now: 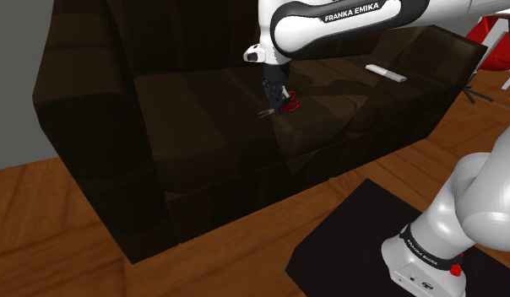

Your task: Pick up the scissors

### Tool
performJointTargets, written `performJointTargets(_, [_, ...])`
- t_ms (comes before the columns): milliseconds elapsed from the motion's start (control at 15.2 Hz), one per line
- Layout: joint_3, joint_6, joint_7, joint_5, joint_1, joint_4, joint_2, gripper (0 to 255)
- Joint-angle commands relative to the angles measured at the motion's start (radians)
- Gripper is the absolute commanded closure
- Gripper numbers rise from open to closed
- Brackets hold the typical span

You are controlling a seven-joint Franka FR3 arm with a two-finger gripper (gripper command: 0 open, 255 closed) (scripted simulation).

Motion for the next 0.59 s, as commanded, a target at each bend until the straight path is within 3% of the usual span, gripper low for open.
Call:
performJointTargets(0, [0.000,0.000,0.000,0.000,0.000,0.000,0.000,255])
performJointTargets(528, [0.001,-0.091,-0.011,0.003,0.001,0.080,-0.012,255])
